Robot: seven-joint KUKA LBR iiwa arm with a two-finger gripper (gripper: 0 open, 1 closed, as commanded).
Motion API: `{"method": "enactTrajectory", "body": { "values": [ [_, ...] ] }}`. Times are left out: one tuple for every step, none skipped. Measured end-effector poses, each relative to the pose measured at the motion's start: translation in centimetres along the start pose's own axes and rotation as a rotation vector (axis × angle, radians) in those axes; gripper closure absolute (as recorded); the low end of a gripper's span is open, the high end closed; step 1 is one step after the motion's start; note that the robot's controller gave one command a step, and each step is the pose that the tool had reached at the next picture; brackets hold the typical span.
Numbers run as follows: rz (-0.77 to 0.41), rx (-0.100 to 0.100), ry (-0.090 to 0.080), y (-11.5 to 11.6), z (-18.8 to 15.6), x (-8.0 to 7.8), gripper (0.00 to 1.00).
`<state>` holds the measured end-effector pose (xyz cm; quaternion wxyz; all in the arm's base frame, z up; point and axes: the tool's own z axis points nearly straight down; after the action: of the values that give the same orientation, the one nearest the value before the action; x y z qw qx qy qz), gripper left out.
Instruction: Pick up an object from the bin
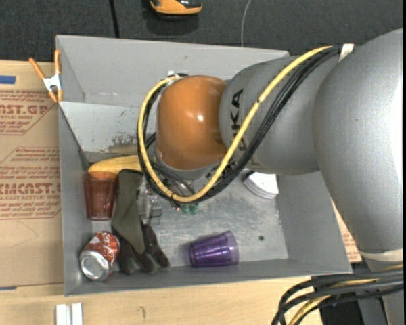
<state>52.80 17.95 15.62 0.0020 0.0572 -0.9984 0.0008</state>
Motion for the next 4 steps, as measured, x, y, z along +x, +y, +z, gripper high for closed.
{"method": "enactTrajectory", "body": {
  "values": [
    [-0.044,-0.003,-0.007,0.2,-2.0,-1.2,1.0],
    [0.051,-0.003,-0.006,-0.1,-2.8,-1.8,1.0],
    [0.031,-0.003,-0.005,2.9,-2.1,-1.3,0.0],
    [0.031,-0.003,-0.005,2.9,-2.1,-1.3,0.0]
  ]
}}
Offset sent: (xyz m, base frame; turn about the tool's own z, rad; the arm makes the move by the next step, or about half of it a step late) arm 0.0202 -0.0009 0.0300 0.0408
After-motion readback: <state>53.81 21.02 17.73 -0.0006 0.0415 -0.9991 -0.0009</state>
